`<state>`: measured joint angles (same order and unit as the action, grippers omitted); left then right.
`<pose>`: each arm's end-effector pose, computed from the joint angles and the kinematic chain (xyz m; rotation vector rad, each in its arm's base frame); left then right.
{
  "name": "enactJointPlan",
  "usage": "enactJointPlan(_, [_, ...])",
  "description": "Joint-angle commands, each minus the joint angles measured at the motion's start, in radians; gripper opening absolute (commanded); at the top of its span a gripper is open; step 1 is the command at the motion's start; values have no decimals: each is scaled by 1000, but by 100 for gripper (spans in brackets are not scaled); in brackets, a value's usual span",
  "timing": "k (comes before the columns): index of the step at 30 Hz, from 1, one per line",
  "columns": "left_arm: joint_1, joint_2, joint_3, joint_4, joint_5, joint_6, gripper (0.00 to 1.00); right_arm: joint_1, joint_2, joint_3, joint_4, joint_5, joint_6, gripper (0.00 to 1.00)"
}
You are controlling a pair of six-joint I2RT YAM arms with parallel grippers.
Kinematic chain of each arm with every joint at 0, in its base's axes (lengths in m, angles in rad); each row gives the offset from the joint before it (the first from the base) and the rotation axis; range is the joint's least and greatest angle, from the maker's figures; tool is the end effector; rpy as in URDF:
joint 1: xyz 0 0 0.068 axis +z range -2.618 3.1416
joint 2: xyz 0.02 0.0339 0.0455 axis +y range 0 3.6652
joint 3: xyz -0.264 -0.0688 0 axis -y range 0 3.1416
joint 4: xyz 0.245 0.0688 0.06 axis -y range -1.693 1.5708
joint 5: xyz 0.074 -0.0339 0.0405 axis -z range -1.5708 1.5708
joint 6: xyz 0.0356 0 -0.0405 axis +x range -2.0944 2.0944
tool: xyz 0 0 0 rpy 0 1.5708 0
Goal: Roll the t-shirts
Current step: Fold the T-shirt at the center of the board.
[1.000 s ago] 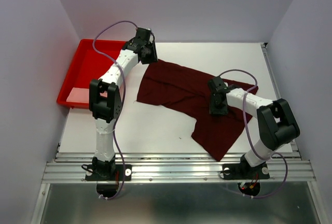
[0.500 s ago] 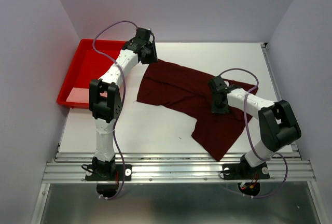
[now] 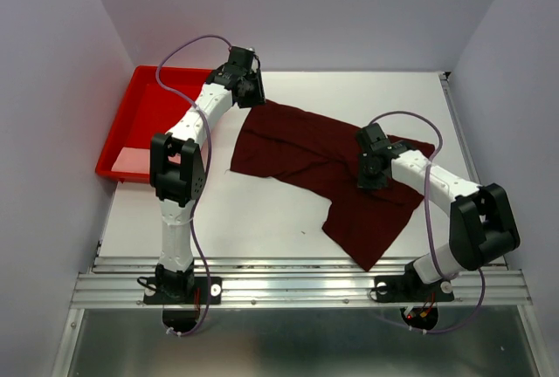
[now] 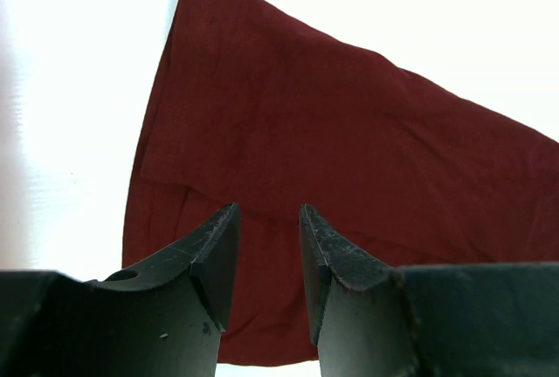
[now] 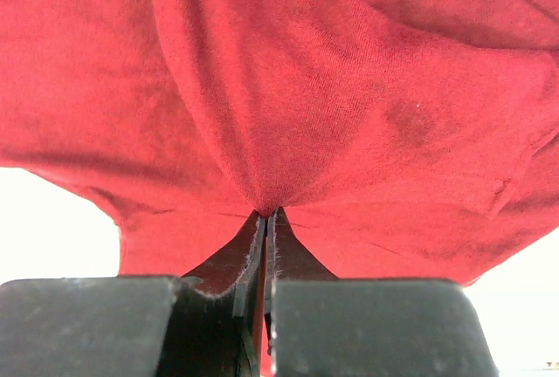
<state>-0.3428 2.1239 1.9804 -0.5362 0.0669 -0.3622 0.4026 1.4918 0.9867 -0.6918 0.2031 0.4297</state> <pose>0.4653 -0.1686 0.2936 0.0144 2.2884 -0.4491 0.2626 0.1040 0.2093 0.0892 2.7179 -0.0455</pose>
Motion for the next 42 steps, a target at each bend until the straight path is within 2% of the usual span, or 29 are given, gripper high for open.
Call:
enactJointPlan(1, [4, -19, 12, 1, -6, -3, 44, 10, -25, 29, -25, -59, -28, 1])
enactJointPlan(5, [2, -24, 12, -2, -10, 0, 44, 10, -24, 47, -34, -171, -54, 1])
enactJointPlan(11, [-1, -10, 18, -7, -3, -1, 44, 30, 5, 92, -71, -245, -91, 1])
enactJointPlan(14, [-2, -2, 26, -13, -3, -1, 44, 30, 28, 96, -78, -228, -75, 12])
enactJointPlan(15, [-2, 1, 28, -15, -1, -1, 44, 30, 34, 96, -78, -211, -60, 21])
enactJointPlan(16, [-5, 2, 29, -16, -1, -1, 44, 30, 41, 98, -78, -208, -52, 38])
enactJointPlan(18, [-7, 5, 31, -18, -1, 2, 44, 30, 39, 96, -72, -151, -22, 48])
enactJointPlan(23, [-10, 8, 29, -24, -3, 8, 44, 12, -27, 118, -68, -68, 4, 49])
enactJointPlan(29, [-16, 11, 24, -18, 13, 11, 44, -240, -85, 90, -22, -70, 30, 43])
enactJointPlan(30, [-21, 13, 24, -15, 19, 11, 44, -325, -82, 73, 10, -102, 33, 42])
enactJointPlan(35, [-48, 50, 40, -4, 42, 9, 44, -476, 3, 64, 107, -126, 55, 40])
enactJointPlan(42, [-50, 191, 115, 5, 122, -3, 44, -562, 178, 116, 215, -120, 89, 38])
